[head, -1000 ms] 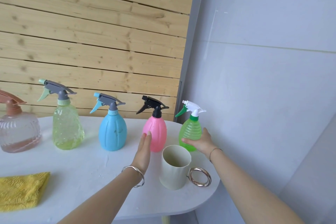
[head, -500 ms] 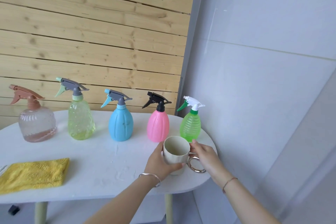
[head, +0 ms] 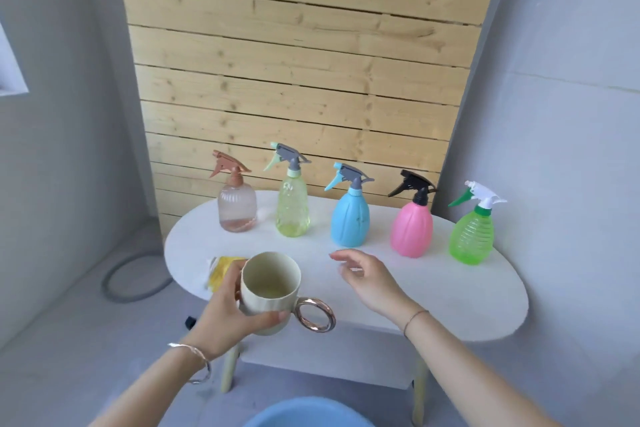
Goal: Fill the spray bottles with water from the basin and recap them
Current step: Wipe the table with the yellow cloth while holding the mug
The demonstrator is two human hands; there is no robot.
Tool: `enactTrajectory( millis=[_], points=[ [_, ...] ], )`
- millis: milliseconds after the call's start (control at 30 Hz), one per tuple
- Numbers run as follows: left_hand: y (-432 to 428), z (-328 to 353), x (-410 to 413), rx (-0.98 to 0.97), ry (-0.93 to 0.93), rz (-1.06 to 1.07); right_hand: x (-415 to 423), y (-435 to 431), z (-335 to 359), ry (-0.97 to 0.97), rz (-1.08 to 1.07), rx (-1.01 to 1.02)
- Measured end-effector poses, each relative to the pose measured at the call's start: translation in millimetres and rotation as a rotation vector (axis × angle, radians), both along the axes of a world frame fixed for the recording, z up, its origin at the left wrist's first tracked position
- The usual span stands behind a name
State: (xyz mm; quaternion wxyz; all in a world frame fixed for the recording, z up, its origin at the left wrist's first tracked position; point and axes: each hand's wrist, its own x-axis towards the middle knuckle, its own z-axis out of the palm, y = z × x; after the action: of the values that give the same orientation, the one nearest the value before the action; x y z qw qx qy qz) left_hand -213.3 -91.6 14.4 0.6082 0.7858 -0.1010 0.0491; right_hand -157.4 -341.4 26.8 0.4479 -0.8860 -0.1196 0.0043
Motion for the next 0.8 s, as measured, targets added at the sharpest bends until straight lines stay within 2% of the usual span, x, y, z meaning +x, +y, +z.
enactTrajectory(
  millis=[200,267,333,433,633,733,800],
  points=[
    [91,1,-25,-0.017,0.045,0.127,29,119,-31,-0.177,0.33,-0.543],
    [108,-2,-29,-0.031,0.057,0.143,37,139,-40,-0.221,0.378,-0.718],
    [122,-6,-30,-0.035,0.056,0.166,45,150,-47,-0.29,0.36,-0.804],
    [138,-14,-27,-0.055,0.051,0.201,54,168,-48,-0.34,0.285,-0.762],
    [150,-26,-9,-0.116,0.053,0.249,69,218,-52,-0.327,0.202,-0.46],
    [158,-33,-1,-0.144,0.053,0.296,82,253,-58,-0.338,0.22,-0.491],
    [165,-33,4,-0.148,0.056,0.315,93,276,-63,-0.422,0.205,-0.561]
  ],
)
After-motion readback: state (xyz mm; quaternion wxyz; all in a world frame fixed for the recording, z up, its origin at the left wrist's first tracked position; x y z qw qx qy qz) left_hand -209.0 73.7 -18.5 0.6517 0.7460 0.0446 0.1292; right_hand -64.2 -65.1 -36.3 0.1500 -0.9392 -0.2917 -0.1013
